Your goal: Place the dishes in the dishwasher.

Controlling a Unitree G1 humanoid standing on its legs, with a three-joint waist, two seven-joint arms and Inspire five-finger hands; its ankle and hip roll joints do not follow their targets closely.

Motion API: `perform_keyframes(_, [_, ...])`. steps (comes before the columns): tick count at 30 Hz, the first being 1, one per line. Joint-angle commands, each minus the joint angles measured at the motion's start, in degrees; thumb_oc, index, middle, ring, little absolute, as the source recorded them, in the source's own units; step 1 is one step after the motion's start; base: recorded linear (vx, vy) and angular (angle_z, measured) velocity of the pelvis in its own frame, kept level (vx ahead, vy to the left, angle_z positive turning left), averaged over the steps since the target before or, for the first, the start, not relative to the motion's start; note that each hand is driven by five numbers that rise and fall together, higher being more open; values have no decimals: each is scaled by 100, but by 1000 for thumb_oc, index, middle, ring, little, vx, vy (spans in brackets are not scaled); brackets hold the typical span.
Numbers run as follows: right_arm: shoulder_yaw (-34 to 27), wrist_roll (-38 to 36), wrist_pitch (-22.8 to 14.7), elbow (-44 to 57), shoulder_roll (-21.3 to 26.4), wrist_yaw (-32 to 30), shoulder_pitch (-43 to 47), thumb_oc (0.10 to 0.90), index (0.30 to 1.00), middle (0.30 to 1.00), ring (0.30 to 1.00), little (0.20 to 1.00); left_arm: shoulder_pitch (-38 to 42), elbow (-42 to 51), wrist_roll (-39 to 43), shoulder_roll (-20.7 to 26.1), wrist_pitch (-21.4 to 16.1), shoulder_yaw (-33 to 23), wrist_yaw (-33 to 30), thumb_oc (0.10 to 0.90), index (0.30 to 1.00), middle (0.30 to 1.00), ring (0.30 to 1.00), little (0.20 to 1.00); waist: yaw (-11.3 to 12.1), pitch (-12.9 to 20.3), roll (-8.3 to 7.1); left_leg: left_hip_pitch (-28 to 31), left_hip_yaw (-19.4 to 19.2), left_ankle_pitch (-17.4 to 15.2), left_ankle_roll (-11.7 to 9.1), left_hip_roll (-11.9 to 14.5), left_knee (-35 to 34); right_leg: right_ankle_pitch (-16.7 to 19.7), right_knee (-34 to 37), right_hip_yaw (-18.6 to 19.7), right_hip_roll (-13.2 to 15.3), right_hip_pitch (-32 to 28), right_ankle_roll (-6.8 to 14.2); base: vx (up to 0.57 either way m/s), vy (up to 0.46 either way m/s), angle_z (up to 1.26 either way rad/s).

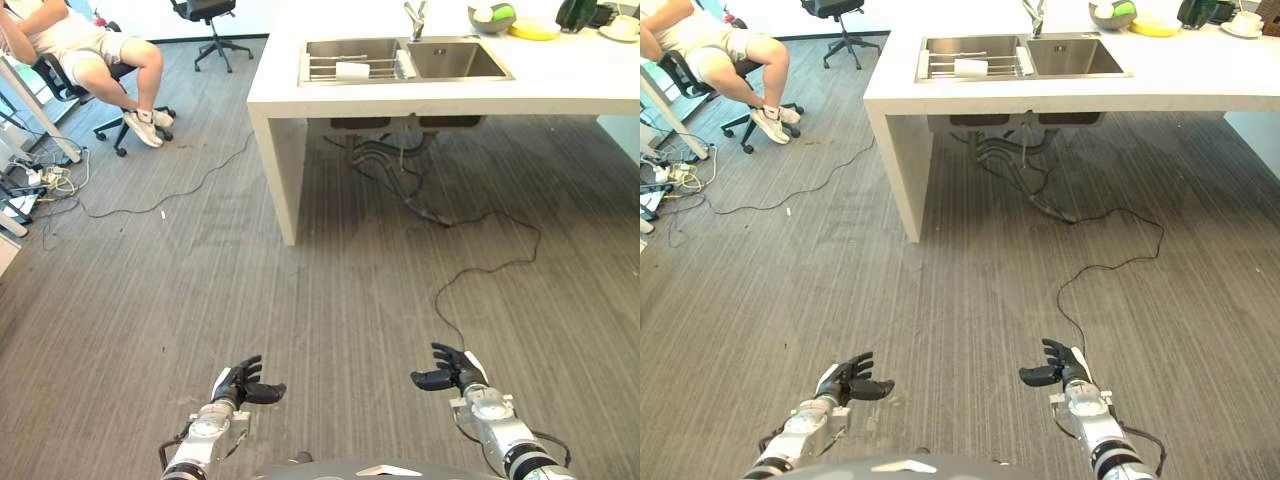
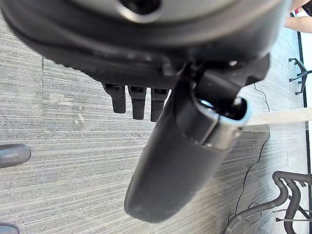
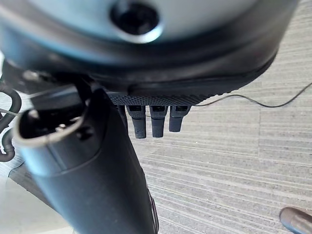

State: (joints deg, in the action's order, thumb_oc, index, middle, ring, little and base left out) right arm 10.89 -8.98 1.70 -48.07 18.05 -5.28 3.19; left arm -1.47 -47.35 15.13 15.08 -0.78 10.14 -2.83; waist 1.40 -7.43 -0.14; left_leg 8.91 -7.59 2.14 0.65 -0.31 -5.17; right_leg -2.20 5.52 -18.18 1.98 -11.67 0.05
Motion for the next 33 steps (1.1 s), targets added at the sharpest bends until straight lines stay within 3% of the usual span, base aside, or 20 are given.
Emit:
perform_keyframes(1, [41, 82, -297, 45, 191, -1, 108, 800, 900, 900, 900, 900, 242, 81, 19, 148, -310, 61, 117, 800, 900, 900, 900, 900, 73, 248, 87, -23, -218, -468, -361, 307, 17, 15, -52, -75, 573, 221, 895, 0, 0, 0])
perform_keyframes(6, [8, 92, -253, -93, 107, 107, -155, 800, 900, 900, 900, 900, 13, -102, 161, 61, -254, -63, 254, 800, 900, 900, 900, 900, 56, 255, 103, -29, -220, -474, -362, 304, 17, 6, -52, -83, 568, 236, 889, 10, 0, -6])
perform_keyframes(11, [-89, -110, -194, -1030, -48, 139, -216, 800, 900, 900, 900, 900, 118, -1756, -68, -269, -71, 7, 323, 800, 900, 900, 900, 900, -17, 237, 119, -82, -254, -442, -372, 310, 17, 34, -52, -58, 558, 311, 882, 2, 5, -10])
perform_keyframes(16, [-129, -154, -183, -1653, -73, 142, -225, 800, 900, 900, 900, 900, 149, -2177, -314, -372, -101, 51, 304, 800, 900, 900, 900, 900, -5, 250, 105, -99, -253, -448, -381, 313, 17, 35, -52, -90, 553, 324, 876, -2, 2, 0])
perform_keyframes(25, [-77, -140, -218, -1994, -104, 103, -105, 800, 900, 900, 900, 900, 229, -2323, -412, -331, -153, -43, 126, 800, 900, 900, 900, 900, 64, 248, 63, -185, -178, -392, -406, 324, 17, 45, -52, -158, 542, 367, 867, -3, -6, 1])
perform_keyframes(29, [-23, -102, -266, -1852, -39, 76, -85, 800, 900, 900, 900, 900, 285, -2052, -676, -264, -196, 180, 82, 800, 900, 900, 900, 900, 74, 195, 52, -258, -149, -373, -407, 323, 17, 67, -52, -146, 539, 433, 878, -17, 0, 4])
perform_keyframes(33, [55, -167, -288, -1330, -2, 23, 62, 800, 900, 900, 900, 900, 435, -1546, -370, -178, -196, 176, -3, 800, 900, 900, 900, 900, 79, 88, 36, -420, -93, -298, -426, 328, 17, 119, -52, -140, 550, 595, 880, -76, -21, 7])
